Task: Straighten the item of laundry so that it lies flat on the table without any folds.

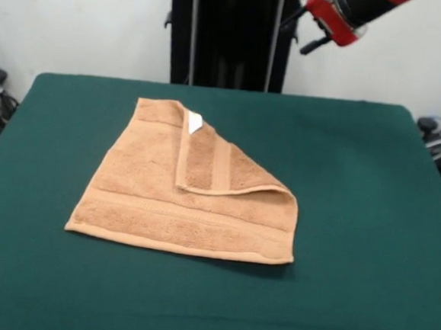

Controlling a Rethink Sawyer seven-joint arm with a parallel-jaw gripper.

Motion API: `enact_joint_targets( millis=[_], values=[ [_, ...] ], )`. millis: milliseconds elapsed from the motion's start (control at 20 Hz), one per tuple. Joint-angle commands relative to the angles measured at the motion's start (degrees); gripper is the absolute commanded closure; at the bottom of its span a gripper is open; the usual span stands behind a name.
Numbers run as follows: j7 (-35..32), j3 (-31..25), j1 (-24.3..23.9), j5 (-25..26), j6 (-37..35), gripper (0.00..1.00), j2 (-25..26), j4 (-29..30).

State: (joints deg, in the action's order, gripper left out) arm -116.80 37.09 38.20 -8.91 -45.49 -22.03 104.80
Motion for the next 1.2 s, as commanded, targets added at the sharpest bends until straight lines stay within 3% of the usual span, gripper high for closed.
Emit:
enact_joint_targets(
  millis=[50, 350, 1200],
  values=[
    [-7.24, -8.64, -2.20, 0.37, -0.24, 0.00, 3.43, -5.73],
    [-9.88, -9.40, -1.77, -1.70, 8.59, 0.00, 3.91, -3.49],
    [-8.54, -10.86, -3.43, -1.50, 8.37, 0.00, 5.62, -5.81]
  ],
)
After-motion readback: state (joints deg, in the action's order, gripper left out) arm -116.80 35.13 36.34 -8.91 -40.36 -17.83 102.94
